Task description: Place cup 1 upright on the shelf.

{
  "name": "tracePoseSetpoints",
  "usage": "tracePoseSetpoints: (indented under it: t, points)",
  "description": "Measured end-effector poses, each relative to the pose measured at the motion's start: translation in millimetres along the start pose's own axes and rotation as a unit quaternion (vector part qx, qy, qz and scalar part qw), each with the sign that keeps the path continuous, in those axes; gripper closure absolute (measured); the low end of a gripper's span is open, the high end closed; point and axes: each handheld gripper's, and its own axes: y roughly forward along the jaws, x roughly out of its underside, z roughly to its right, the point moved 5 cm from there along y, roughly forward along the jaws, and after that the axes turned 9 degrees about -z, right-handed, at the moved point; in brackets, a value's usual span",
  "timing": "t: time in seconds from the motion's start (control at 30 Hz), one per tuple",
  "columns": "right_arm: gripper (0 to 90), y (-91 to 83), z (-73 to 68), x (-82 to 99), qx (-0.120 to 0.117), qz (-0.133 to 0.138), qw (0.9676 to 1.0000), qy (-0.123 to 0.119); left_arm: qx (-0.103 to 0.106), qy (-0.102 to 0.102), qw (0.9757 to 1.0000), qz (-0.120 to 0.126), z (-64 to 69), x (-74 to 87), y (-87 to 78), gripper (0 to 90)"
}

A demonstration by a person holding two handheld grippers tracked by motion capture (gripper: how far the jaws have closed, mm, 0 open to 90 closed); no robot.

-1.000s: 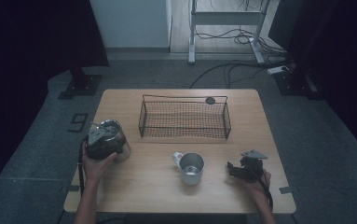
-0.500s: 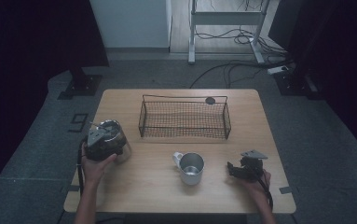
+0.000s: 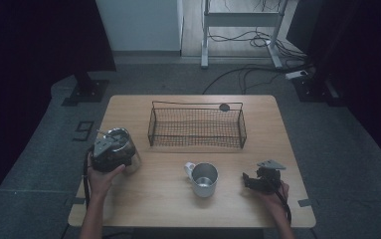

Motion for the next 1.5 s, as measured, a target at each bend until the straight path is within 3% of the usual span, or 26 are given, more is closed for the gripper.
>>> tracePoseSetpoints:
  t: [1.5]
  points:
    - [14.8,0.0,0.0,0.0,0.0,0.0,1.0,0.0,0.026,0.02,0.9994,0.009,37.6,-17.1,-1.7,4.1]
